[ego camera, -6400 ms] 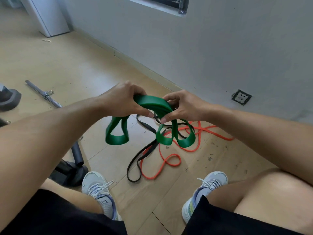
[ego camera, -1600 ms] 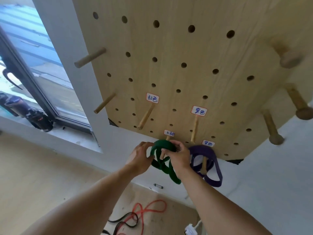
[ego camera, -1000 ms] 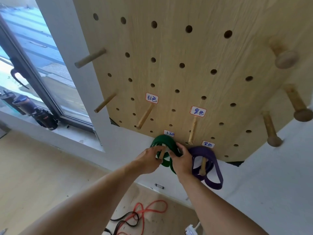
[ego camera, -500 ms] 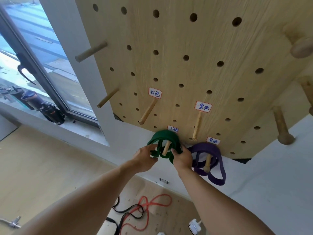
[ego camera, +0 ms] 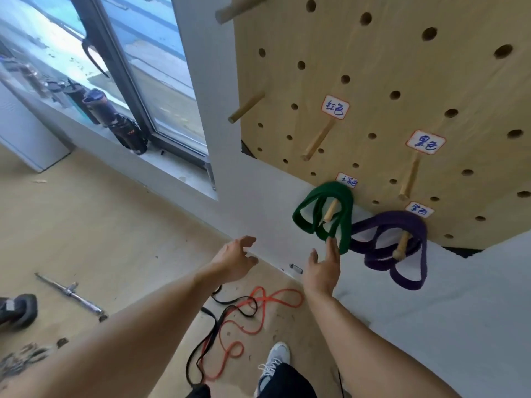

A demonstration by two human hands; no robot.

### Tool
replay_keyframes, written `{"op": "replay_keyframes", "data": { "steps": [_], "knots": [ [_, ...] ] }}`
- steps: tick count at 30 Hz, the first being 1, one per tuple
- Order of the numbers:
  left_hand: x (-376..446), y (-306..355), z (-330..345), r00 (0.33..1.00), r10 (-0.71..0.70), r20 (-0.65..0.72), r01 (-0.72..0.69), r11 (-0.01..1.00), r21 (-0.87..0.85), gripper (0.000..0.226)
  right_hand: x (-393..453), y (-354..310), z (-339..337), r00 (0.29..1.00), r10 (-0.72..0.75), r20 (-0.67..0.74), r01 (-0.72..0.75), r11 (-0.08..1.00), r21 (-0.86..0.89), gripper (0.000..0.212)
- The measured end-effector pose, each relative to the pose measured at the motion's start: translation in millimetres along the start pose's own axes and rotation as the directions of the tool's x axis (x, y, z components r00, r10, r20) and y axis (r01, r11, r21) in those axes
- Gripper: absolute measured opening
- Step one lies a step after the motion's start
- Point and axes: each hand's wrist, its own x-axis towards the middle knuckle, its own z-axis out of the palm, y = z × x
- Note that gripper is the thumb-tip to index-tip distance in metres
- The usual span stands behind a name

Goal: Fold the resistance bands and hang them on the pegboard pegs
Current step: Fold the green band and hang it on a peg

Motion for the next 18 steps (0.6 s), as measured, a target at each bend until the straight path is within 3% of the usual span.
{"op": "replay_keyframes", "data": {
  "steps": [9, 13, 18],
  "knots": [
    [-80, -160, -10, 0.993, -0.109, 0.053, 0.115, 0.984, -0.137, 0.054, -136, 23, 86, 0.938, 0.11, 0.329, -0.067, 0.988, -0.139, 0.05],
    [-113, -239, 2, 0.981, -0.171, 0.094, 0.182, 0.974, -0.133, 0.052, -204, 50, 128, 0.906, 0.168, 0.388, -0.123, 0.983, -0.14, 0.044],
    [-125, -306, 31, 0.962, -0.25, 0.115, 0.267, 0.948, -0.173, 0.047, -253, 97, 159, 0.844, 0.252, 0.474, -0.126, 0.951, -0.281, 0.041]
  ]
}}
